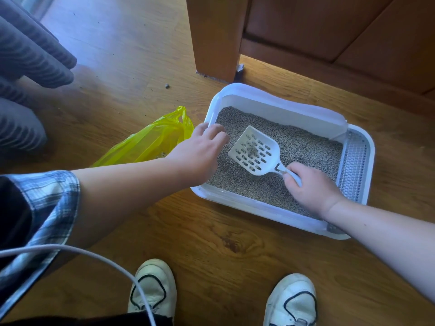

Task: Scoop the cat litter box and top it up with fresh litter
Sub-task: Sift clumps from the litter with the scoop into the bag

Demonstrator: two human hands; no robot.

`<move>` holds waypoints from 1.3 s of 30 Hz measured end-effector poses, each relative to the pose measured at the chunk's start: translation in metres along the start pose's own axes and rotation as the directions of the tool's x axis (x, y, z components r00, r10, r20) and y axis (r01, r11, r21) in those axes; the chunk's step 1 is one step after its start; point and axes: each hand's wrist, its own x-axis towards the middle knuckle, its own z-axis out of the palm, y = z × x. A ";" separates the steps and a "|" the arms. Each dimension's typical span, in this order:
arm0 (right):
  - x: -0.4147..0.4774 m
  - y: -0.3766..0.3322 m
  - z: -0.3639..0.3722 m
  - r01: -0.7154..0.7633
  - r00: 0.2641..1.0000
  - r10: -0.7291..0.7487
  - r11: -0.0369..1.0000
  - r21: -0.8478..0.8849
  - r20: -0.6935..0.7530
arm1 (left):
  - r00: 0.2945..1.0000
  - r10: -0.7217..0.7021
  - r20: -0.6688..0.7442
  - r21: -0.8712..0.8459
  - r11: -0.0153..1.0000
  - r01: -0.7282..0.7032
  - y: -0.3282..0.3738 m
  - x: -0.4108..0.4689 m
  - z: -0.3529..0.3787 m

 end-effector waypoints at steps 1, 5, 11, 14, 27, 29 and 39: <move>0.000 0.000 0.000 -0.003 1.000 0.003 1.000 0.011 -0.003 | 1.000 -0.004 0.005 0.003 1.000 0.004 0.000 0.000 0.000; -0.003 0.001 -0.002 -0.005 1.000 0.006 1.000 0.030 -0.017 | 1.000 -0.010 0.012 0.003 1.000 0.010 0.001 -0.001 0.000; -0.007 0.000 -0.015 0.015 0.995 -0.011 0.999 0.042 -0.097 | 0.998 0.037 -0.055 -0.041 0.998 -0.039 0.003 -0.006 -0.010; -0.003 -0.009 -0.025 0.068 0.982 -0.053 0.995 0.077 -0.181 | 0.989 0.008 -0.147 -0.128 0.991 -0.027 -0.002 -0.013 -0.018; 0.036 -0.151 -0.035 0.391 0.910 -0.395 0.919 -0.051 -0.128 | 0.907 -0.407 -0.111 -0.098 0.912 0.398 -0.088 -0.102 -0.042; 0.041 -0.173 -0.029 0.468 0.862 -0.491 0.867 -0.174 -0.128 | 0.886 -0.452 -0.103 -0.082 0.892 0.445 -0.103 -0.125 -0.044; 0.060 -0.227 0.010 0.494 0.719 -0.695 0.514 -0.702 -0.002 | 0.799 -0.602 -0.011 -0.039 0.798 0.601 -0.128 -0.191 -0.046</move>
